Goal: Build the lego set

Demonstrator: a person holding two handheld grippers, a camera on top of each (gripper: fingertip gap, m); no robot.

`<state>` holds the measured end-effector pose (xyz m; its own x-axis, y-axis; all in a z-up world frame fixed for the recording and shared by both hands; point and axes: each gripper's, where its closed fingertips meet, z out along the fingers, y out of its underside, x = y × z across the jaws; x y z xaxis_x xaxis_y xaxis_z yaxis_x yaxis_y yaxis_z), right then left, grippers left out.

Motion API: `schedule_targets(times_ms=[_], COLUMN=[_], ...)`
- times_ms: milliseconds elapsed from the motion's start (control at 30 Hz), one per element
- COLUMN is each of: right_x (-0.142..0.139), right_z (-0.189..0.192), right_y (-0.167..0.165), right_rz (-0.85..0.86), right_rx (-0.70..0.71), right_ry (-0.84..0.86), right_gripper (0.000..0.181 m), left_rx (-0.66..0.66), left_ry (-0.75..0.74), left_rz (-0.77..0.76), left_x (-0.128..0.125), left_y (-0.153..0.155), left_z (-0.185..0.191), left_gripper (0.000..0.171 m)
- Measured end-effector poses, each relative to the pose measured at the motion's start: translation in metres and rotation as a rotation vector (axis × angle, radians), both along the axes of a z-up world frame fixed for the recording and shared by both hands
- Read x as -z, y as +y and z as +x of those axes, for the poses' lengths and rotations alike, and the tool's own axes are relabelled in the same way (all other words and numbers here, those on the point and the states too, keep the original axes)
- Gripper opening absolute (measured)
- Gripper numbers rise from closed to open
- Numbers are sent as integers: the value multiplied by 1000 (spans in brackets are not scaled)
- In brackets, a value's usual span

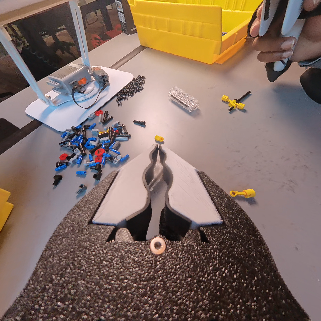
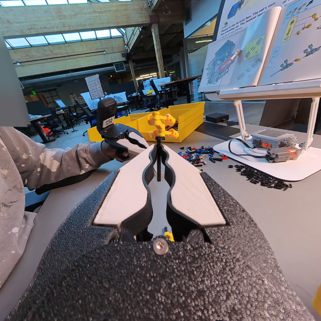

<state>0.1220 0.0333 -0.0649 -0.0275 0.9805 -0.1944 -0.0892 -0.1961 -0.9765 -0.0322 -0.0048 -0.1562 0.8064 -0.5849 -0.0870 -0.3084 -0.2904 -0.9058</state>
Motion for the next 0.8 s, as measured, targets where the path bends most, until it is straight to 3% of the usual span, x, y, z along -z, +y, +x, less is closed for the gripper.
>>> schedule_targets(times_ms=[167, 300, 533, 800], right_x=[4, 7, 5, 10], right_z=[-1, -1, -2, -3], right_y=[4, 7, 4, 5], right_rz=[-11, -30, -26, -18], right_rx=[13, 22, 18, 22], right_ry=[-15, -25, -26, -46], right_gripper=[4, 4, 4, 3], left_rx=[-43, -7, 29, 22], left_ry=[36, 59, 124, 203], left_rz=[-6, -91, -128, -373], left_x=[7, 14, 13, 45], left_y=[10, 19, 22, 43], left_z=[-3, 4, 11, 28], left_gripper=[2, 16, 20, 25])
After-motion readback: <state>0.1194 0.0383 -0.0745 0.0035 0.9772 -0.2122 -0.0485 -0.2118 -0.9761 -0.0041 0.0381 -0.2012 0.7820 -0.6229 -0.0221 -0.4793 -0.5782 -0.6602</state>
